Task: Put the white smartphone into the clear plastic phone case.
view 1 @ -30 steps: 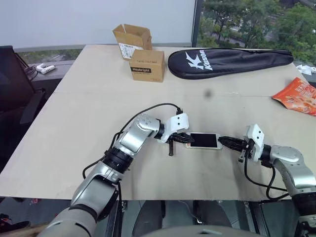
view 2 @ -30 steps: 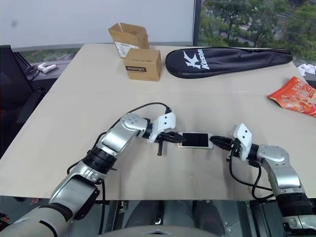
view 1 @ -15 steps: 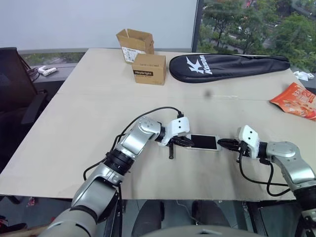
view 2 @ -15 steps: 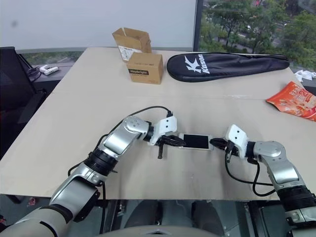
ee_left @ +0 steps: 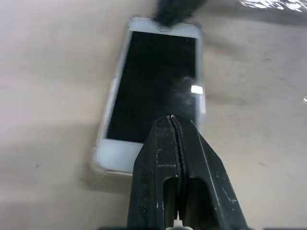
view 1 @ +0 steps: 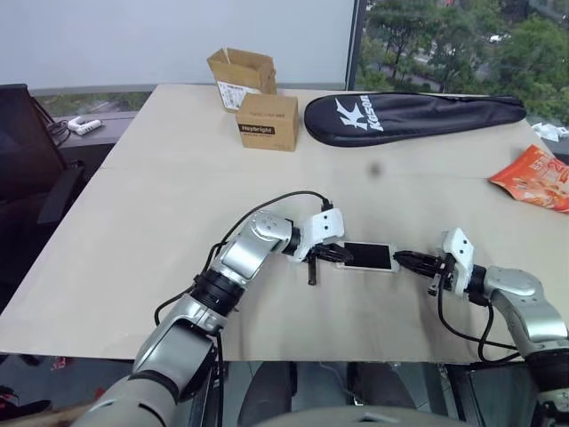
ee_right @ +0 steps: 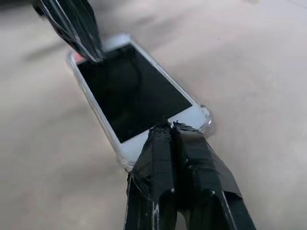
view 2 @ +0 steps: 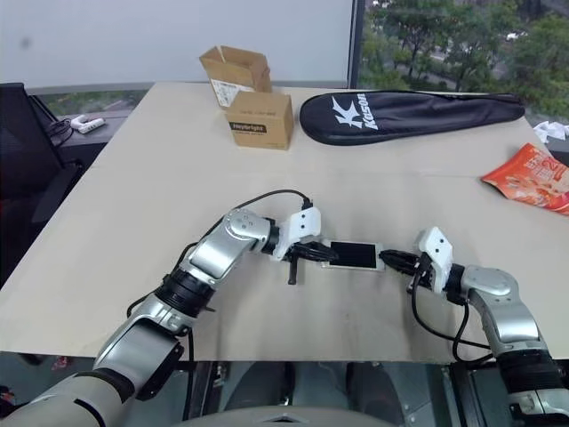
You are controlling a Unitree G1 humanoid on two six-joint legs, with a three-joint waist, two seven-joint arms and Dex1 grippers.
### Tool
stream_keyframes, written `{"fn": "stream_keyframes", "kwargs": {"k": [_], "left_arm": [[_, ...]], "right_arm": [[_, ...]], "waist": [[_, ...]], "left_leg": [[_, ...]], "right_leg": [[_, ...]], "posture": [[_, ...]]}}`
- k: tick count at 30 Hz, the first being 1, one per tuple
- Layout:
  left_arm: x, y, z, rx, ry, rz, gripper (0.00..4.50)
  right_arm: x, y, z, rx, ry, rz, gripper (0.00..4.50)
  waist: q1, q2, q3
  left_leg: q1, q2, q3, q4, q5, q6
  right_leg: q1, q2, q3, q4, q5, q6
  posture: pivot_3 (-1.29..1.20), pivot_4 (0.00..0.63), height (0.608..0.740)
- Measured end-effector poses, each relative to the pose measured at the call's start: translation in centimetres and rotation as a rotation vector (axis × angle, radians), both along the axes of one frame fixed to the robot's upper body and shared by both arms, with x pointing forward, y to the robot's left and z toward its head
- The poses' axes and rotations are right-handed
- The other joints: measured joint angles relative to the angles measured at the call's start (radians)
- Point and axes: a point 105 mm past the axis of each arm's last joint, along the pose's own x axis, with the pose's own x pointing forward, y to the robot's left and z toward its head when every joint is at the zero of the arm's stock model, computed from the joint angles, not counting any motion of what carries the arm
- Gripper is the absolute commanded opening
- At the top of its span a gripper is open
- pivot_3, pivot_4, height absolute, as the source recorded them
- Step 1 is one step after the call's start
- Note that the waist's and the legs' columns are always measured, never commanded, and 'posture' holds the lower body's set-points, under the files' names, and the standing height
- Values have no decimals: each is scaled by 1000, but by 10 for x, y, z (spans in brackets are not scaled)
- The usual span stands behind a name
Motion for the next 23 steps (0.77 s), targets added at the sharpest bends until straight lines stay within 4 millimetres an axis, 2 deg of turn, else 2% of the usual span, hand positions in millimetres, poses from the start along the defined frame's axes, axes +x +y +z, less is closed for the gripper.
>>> {"fn": "stream_keyframes", "kwargs": {"k": [2,3,4,5,6,8,10,12,13,14,15,16,19,23], "left_arm": [[2,0,11,-71,-4,16,0],[1,2,21,-135,-20,28,245],[1,5,28,-175,-33,38,504],[-1,13,42,-247,-57,62,791],[-3,25,52,-294,-82,88,1226],[-4,49,61,-321,-110,154,2083],[-8,72,60,-331,-108,222,2948],[-17,89,57,-351,-88,267,3845],[-22,99,53,-342,-71,288,4344],[-25,105,51,-334,-65,302,4443],[-26,111,49,-325,-58,320,4443],[-38,129,45,-296,-61,358,4443],[-55,146,30,-242,-27,408,4443],[-60,155,24,-215,-36,440,4443]], "right_arm": [[-2,0,5,26,10,-5,86],[-5,-2,12,50,11,-9,640],[-7,-3,17,60,6,-11,830],[-8,-8,27,72,-12,-19,1335],[-10,-15,36,67,-34,-32,1813],[-12,-31,44,41,-56,-65,2764],[-19,-42,42,21,-42,-84,3679],[-26,-46,38,17,-28,-67,4494],[-30,-51,36,9,-13,-68,4500],[-32,-55,34,5,-6,-72,4500],[-34,-59,33,0,1,-83,4500],[-38,-68,33,-19,-2,-79,4500],[-50,-91,28,-60,37,-113,4500],[-50,-98,28,-70,19,-117,4500]], "waist": [[0,2,3],[0,4,5],[-1,5,6],[-2,6,7],[-3,6,7],[-2,6,7],[1,6,8],[2,7,9],[1,7,9],[0,7,9],[0,7,10],[0,7,11],[0,6,12],[3,5,12]], "left_leg": [[-5,-2,0,0,0,0],[-7,-2,0,0,0,0],[-8,-1,0,0,0,0],[-11,-1,0,0,0,0],[-13,0,0,-1,0,0],[-13,1,0,-1,0,0],[-14,1,1,-1,0,0],[-14,1,1,-1,0,0],[-14,1,2,-1,0,0],[-14,1,2,-1,0,0],[-14,1,3,0,0,0],[-14,1,4,2,0,0],[-12,1,5,1,0,0],[-11,1,6,1,0,0]], "right_leg": [[-6,1,0,1,2,4],[-8,1,0,3,2,4],[-10,1,1,4,2,5],[-13,1,1,4,2,5],[-15,2,0,5,2,5],[-15,4,-2,4,2,5],[-15,5,-4,4,1,5],[-15,4,-4,4,1,4],[-15,4,-3,4,0,2],[-15,4,-3,3,-1,1],[-15,4,-2,3,-1,1],[-15,3,-1,3,-1,1],[-14,2,1,3,-1,1],[-14,2,1,4,-1,1]], "posture": [[0,150,740],[0,150,740],[0,150,740],[0,150,740],[0,150,740],[0,150,740],[0,150,740],[0,150,740],[0,150,740],[0,150,740],[0,150,740],[0,150,740],[0,150,740],[0,150,740]]}}
